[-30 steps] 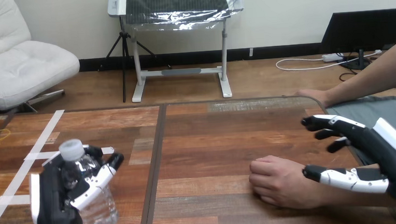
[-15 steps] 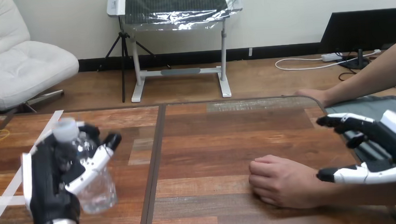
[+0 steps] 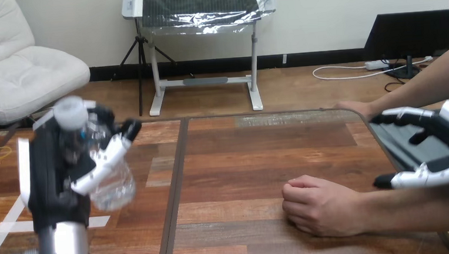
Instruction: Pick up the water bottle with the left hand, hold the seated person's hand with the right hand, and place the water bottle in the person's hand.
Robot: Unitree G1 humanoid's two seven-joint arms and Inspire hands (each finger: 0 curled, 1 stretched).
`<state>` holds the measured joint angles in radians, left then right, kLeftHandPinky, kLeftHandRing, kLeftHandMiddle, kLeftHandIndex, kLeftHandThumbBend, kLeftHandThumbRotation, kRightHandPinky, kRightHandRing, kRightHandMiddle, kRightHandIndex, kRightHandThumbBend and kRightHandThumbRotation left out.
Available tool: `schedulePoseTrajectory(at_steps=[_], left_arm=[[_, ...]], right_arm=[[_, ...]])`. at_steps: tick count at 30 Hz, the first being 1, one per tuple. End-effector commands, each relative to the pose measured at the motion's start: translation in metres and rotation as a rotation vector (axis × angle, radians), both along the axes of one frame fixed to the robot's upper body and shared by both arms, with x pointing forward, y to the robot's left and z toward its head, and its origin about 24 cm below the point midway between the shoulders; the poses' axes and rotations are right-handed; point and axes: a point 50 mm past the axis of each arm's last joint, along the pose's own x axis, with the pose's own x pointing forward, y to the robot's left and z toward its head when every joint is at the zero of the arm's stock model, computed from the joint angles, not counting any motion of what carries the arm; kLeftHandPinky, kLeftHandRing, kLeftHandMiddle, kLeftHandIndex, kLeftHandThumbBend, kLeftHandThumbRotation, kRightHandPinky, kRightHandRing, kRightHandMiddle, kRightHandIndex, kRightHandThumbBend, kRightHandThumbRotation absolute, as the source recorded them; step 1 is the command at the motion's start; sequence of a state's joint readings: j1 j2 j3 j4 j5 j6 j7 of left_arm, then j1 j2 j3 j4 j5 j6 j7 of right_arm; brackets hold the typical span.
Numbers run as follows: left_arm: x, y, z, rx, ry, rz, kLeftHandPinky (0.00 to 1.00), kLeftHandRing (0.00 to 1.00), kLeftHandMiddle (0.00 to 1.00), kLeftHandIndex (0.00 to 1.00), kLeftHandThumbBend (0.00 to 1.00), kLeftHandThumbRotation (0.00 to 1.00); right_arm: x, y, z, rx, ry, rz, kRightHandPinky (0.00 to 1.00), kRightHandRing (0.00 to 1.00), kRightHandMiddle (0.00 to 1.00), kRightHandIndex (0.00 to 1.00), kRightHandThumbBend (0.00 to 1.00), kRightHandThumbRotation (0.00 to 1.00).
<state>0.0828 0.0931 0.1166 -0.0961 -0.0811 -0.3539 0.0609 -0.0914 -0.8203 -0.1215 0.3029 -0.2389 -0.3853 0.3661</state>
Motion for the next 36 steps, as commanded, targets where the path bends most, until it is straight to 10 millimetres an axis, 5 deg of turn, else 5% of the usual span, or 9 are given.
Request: schedulePoseTrajectory(at_steps=[1,36], left_arm=[[0.013,-0.012,0.051,0.01,-0.255,-0.07,0.22,0.28,0.35,0.4,0.58,0.0],[0.024,-0.019,0.071,0.007,-0.31,-0.117,0.23,0.3,0.37,0.4,0.64,0.0]], right_arm=[[0.018,-0.003,0.038,-0.072,-0.099,0.03,0.73,0.88,0.88,0.84,0.98,0.35],[0.031,0.005,0.009,-0.224,0.085,0.119,0.86,0.85,0.85,0.81,1.0,0.25]])
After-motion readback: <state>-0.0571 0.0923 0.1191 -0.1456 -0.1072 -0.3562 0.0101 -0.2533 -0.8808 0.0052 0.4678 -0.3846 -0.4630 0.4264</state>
